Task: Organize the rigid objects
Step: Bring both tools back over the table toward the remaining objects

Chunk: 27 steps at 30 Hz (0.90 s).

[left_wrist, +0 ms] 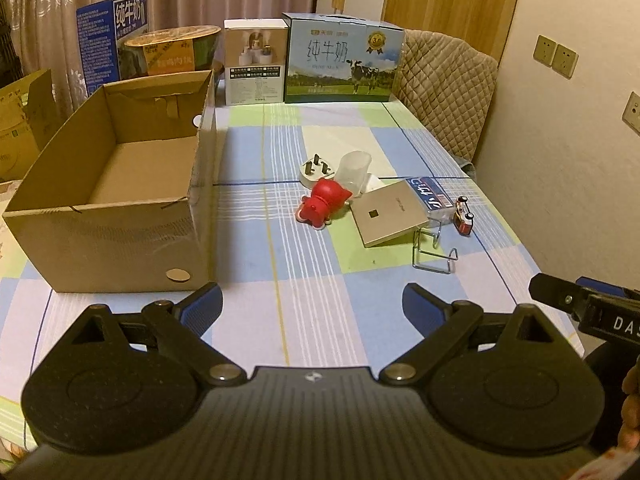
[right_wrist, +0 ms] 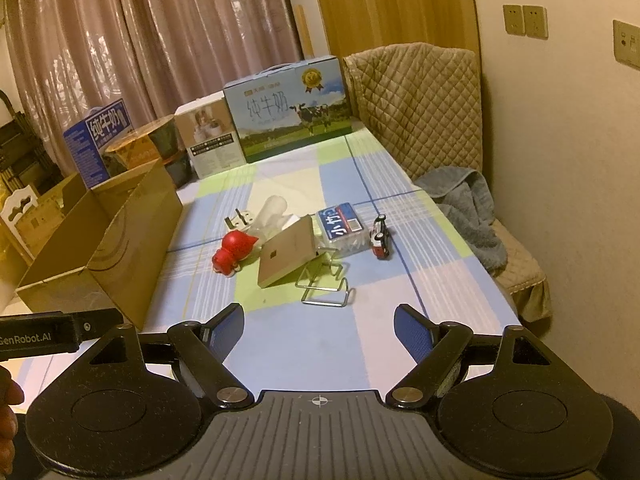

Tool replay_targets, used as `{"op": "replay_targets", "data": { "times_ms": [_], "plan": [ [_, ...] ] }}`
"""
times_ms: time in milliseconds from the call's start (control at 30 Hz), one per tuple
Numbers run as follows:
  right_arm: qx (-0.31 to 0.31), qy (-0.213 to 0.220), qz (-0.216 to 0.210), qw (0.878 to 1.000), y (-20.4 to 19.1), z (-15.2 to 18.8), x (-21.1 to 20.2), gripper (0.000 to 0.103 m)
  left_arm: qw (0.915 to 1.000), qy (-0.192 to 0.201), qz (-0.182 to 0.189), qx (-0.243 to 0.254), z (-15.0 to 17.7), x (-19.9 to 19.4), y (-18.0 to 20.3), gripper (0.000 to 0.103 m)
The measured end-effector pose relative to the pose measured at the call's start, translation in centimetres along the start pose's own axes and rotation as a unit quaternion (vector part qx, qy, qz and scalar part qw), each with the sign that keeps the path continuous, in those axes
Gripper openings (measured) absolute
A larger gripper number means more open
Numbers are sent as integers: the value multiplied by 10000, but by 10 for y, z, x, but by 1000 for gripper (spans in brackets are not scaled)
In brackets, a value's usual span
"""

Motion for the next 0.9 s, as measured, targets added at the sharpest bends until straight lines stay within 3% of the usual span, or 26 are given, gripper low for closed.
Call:
{"op": "replay_targets", "data": {
  "times_ms": [900],
  "plan": [
    [-162,-224,122,9995,-6,10,42,79,9997,-206,25,-106,-3,35,-12,96]
  ]
}}
Point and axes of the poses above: each gripper's, at about its wrist camera, not at the fingertips, and x roughly the way its jaws point, y to its right, z to its underside, the point moved 7 cm from there along x, roughly the way its jaws point, and after that the axes turned 10 degrees about z, right-handed, at the moved point
